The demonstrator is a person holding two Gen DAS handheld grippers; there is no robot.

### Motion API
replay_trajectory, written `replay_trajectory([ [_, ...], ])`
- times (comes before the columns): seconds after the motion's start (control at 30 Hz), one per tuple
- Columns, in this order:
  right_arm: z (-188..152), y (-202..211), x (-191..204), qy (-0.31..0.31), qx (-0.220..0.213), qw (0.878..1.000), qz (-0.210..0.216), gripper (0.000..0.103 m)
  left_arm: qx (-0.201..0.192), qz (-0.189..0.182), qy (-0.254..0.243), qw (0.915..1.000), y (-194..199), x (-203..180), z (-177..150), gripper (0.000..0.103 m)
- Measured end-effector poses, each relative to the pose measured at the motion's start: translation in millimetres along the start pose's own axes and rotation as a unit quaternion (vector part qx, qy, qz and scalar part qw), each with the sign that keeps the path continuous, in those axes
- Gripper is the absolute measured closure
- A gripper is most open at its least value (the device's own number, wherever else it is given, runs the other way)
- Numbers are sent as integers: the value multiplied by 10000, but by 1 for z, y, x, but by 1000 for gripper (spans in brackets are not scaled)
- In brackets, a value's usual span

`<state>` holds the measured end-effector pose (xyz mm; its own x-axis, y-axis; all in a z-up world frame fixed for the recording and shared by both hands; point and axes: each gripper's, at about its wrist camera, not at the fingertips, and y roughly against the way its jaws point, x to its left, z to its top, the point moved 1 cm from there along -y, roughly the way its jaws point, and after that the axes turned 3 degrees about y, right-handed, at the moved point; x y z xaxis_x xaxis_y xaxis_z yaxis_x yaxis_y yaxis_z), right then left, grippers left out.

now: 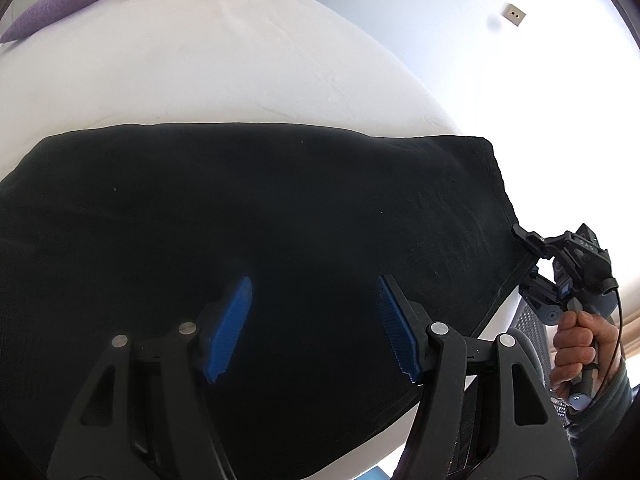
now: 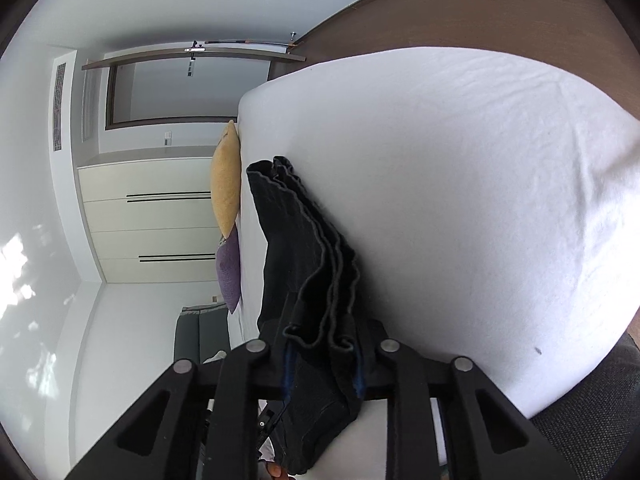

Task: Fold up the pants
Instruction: 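Grasp the jeans leg end with the right tool and lift it, then fold the leg end over onto the waistband with the right tool, then release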

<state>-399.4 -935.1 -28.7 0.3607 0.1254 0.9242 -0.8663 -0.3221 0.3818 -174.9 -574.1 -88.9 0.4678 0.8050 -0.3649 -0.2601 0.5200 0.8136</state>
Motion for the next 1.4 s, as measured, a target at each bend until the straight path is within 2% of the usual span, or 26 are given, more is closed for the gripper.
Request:
replay_trajectory([
  [0.13, 0, 0, -6, -138, -93, 9998, 52, 91, -21, -64, 164, 9998, -1, 9, -1, 41],
  [0.33, 0, 0, 8, 44, -250, 9992, -320, 91, -103, -352, 653, 9972, -1, 29, 1, 41],
  [0.4, -3, -1, 23, 326, -350, 9970, -606, 91, -127, -455, 806, 9956, 0, 36, 2, 41],
  [0.47, -10, -7, 55, 1066, -411, 9882, -1022, 91, -137, -582, 1038, 9928, 2, 48, 4, 41],
  [0.53, -27, -27, 98, 2037, -263, 9695, -1339, 90, -137, -790, 1290, 9884, 5, 60, 6, 41],
  [0.57, -40, -43, 118, 2520, -46, 9560, -1501, 90, -133, -931, 1438, 9851, 7, 67, 7, 41],
  [0.63, -81, -83, 157, 3639, 473, 9125, -1808, 90, -159, -1238, 1727, 9770, 10, 80, 8, 36],
  [0.67, -103, -102, 169, 4053, 768, 8917, -1861, 91, -163, -1467, 1911, 9704, 10, 87, 9, 33],
  [0.73, -141, -130, 179, 4566, 1212, 8621, -1835, 91, -164, -1851, 2267, 9561, 10, 101, 8, 26],
  [0.8, -167, -147, 175, 4825, 1503, 8414, -1913, 91, -128, -2074, 2369, 9490, 10, 106, 9, 22],
  [0.87, -179, -154, 165, 4823, 1676, 8371, -1963, 91, -139, -2191, 2353, 9468, 10, 107, 12, 17],
  [1.0, -179, -151, 156, 4687, 1697, 8438, -1987, 91, -92, -2414, 2564, 9359, 2, 109, 24, 13],
  [1.2, -187, -143, 159, 4790, 1649, 8402, -1937, 91, 195, -2107, 2293, 9501, -15, 90, 58, 15],
  [1.27, -189, -141, 158, 4823, 1649, 8382, -1938, 91, 207, -1969, 2134, 9567, -17, 83, 71, 26],
  [1.33, -192, -141, 162, 4850, 1647, 8369, -1927, 91, 294, -1914, 2068, 9590, -24, 79, 88, 66],
  [1.4, -195, -139, 164, 4891, 1642, 8349, -1919, 91, 381, -1781, 1974, 9632, -30, 75, 101, 82],
])
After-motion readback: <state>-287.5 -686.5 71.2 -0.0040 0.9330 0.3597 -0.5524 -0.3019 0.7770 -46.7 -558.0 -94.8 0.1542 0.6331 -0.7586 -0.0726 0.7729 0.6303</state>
